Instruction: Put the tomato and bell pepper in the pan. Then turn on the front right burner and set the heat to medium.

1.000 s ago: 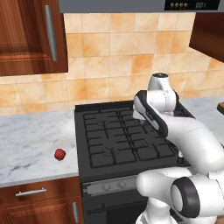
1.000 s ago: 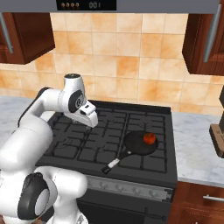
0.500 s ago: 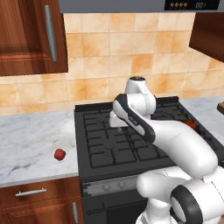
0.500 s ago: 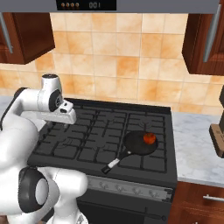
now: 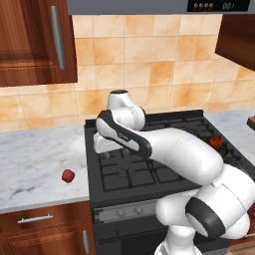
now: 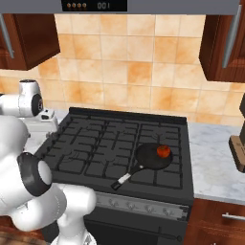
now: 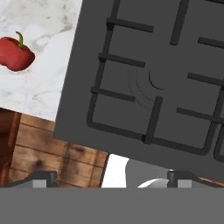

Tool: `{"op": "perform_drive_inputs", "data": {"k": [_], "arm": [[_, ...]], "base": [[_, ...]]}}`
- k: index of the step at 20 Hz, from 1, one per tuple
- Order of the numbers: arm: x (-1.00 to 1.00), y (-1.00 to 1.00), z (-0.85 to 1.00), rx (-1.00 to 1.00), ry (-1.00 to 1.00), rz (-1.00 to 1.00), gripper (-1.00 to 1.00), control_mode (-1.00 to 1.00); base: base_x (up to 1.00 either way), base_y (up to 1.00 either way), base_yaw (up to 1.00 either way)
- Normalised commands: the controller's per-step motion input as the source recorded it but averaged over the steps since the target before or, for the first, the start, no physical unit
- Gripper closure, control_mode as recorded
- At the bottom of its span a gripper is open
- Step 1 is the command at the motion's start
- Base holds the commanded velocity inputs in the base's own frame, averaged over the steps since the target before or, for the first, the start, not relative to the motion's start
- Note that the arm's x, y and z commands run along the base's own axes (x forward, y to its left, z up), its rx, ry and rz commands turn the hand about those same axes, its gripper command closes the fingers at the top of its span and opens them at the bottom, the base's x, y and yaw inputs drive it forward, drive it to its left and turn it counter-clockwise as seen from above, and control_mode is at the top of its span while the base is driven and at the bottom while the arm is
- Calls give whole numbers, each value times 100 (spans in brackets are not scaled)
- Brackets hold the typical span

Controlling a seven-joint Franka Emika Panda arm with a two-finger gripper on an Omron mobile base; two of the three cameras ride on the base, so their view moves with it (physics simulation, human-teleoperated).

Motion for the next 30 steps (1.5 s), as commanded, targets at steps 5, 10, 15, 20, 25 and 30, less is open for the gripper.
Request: {"op": "perform_drive_inputs", "data": {"k": [5,10,15,20,25,30], "arm": [[0,98,-17,-5,0,5,-100,-100],[0,74,-41,0,6,0,-100,-100],[3,73,-36,0,1,0,-100,-100],[17,73,-35,-4,0,0,-100,-100],[14,22,-2,-1,-6,0,-100,-100],[16,-15,-10,-2,-1,-2,-100,-100]], "base": [[0,0,0],[0,0,0],[0,0,0],[0,0,0],[0,0,0],[0,0,0]]}}
